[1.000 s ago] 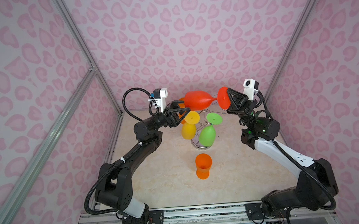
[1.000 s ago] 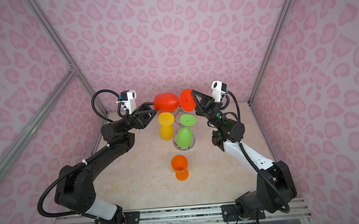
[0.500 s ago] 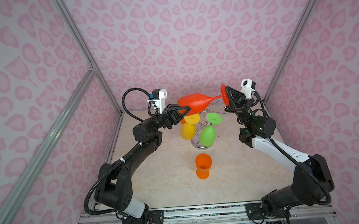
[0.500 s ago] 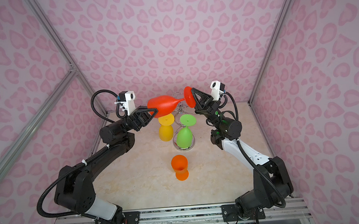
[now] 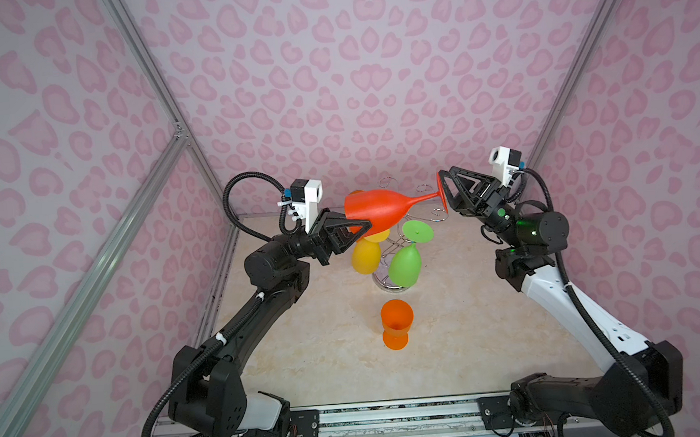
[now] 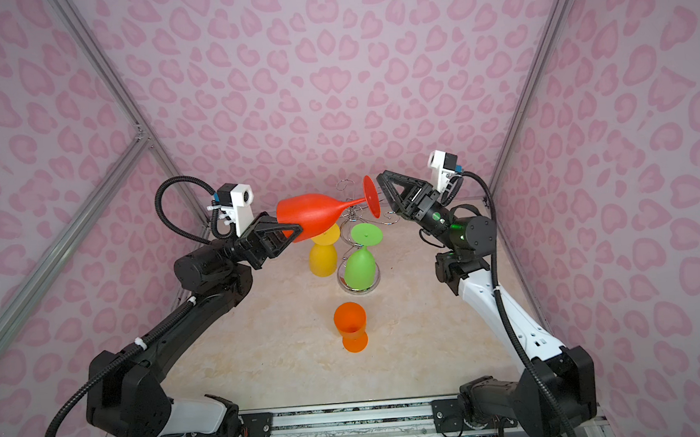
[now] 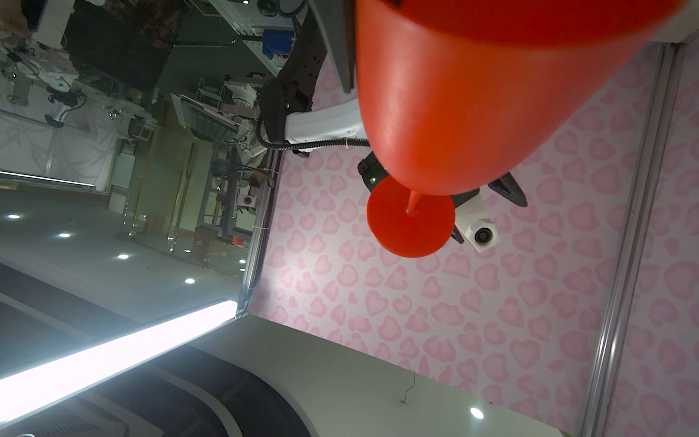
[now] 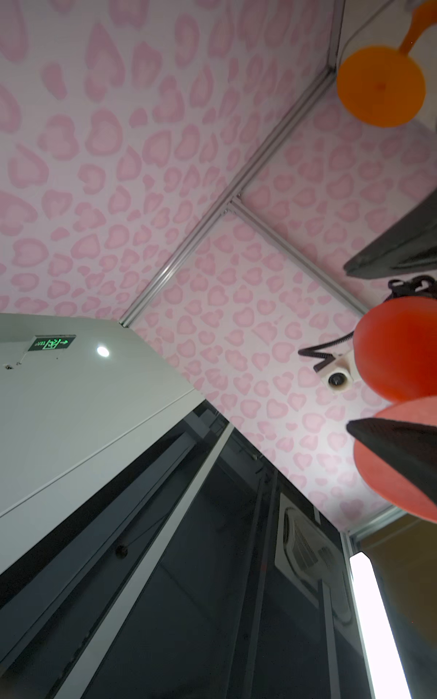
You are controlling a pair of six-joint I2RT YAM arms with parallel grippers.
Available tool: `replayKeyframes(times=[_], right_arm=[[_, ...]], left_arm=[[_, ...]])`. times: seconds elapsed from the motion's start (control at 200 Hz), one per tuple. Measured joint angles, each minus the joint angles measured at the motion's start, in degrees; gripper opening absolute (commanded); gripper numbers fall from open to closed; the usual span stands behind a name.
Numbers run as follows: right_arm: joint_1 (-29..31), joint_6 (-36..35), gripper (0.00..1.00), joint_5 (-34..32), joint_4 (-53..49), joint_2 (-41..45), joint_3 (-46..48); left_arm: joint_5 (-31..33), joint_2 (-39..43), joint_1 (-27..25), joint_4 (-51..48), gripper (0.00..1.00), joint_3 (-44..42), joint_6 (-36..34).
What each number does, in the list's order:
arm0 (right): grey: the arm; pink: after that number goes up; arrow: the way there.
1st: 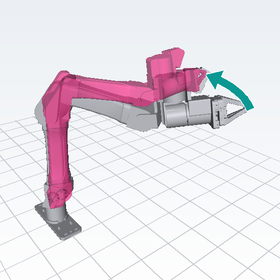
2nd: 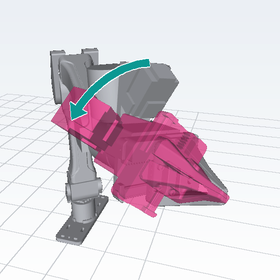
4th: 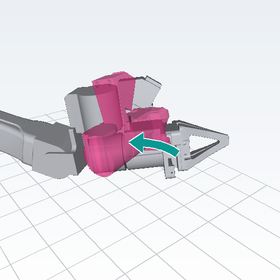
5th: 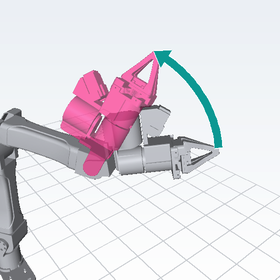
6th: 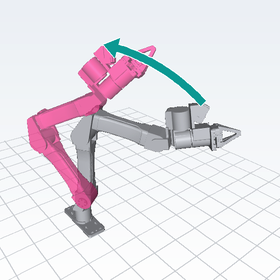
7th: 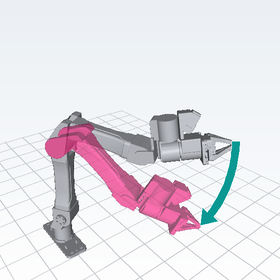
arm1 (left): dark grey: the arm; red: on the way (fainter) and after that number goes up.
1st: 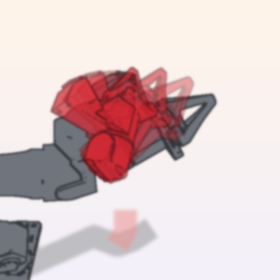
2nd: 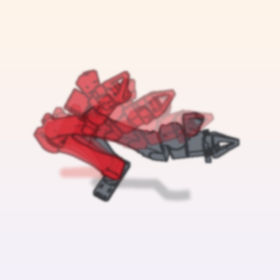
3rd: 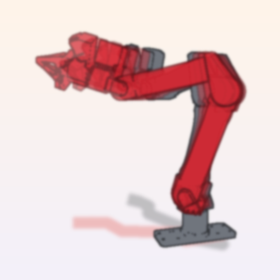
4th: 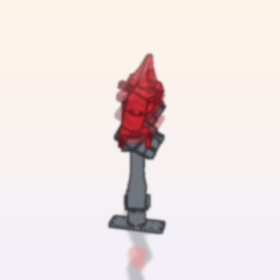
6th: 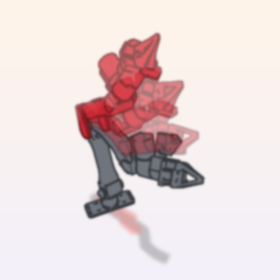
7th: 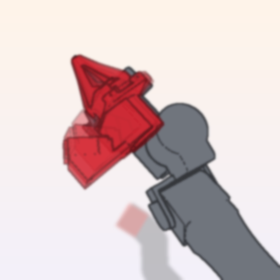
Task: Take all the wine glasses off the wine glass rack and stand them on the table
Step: 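Grasp the red glass bowl with the left gripper while the right gripper releases and withdraws, then lower the red glass upright beside the orange glass with the left gripper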
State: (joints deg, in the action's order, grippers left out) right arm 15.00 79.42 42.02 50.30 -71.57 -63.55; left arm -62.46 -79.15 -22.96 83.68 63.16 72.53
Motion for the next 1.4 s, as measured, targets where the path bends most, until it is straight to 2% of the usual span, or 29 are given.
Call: replayKeyframes(times=[0.105, 0.195, 0.285, 0.33, 0.435, 0.52, 0.62, 0.806, 0.976, 1.191, 1.401], right_arm=[[-2.84, -14.29, 0.7, -3.52, -22.62, 5.73, -4.35], [-4.28, -25.86, 0.72, -9.55, -39.15, 9.07, -8.04], [-6.21, -34.21, 0.72, -13.75, -50.93, 11.47, -9.16], [-7.63, -36.87, 0.72, -15.41, -55.25, 12.46, -8.83], [-11.56, -40.02, 0.72, -17.16, -61.05, 14.05, -6.91], [-13.51, -40.98, 0.72, -17.49, -63.34, 14.36, -5.64], [-15.41, -41.0, 0.72, -16.9, -64.87, 14.32, -4.28], [-16.28, -40.83, 0.71, -16.35, -65.13, 13.03, -3.74], [-16.39, -39.19, 0.71, -15.37, -64.39, 11.65, -3.63], [-16.39, -36.96, 0.7, -14.75, -63.1, 10.58, -3.21], [-16.39, -35.98, 0.69, -14.78, -61.13, 10.32, -1.68]], left_arm=[[-2.73, 6.78, -0.09, -12.04, 0.02, -1.64, -8.52], [-2.95, 14.67, -0.11, -34.12, 0.02, -0.37, -23.43], [2.29, 20.96, -1.09, -60.92, 0.02, 5.46, -41.18], [6.25, 23.41, -1.81, -75.1, 0.02, 9.38, -49.72], [13.38, 27.12, -2.34, -98.27, 0.02, 14.95, -61.55], [19.02, 29.66, -2.62, -111.36, 0.02, 16.79, -66.62], [26.25, 32.72, -2.71, -125.87, 0.02, 17.55, -69.37], [34.49, 33.88, -2.78, -143.21, 0.02, 18.91, -70.16], [41.99, 31.15, -2.91, -152.63, 0.02, 19.1, -70.38], [44.06, 26.03, -4.39, -154.05, 0.02, 12.7, -70.55], [46.73, 22.16, -9.88, -151.62, 0.02, 6.73, -69.48]])
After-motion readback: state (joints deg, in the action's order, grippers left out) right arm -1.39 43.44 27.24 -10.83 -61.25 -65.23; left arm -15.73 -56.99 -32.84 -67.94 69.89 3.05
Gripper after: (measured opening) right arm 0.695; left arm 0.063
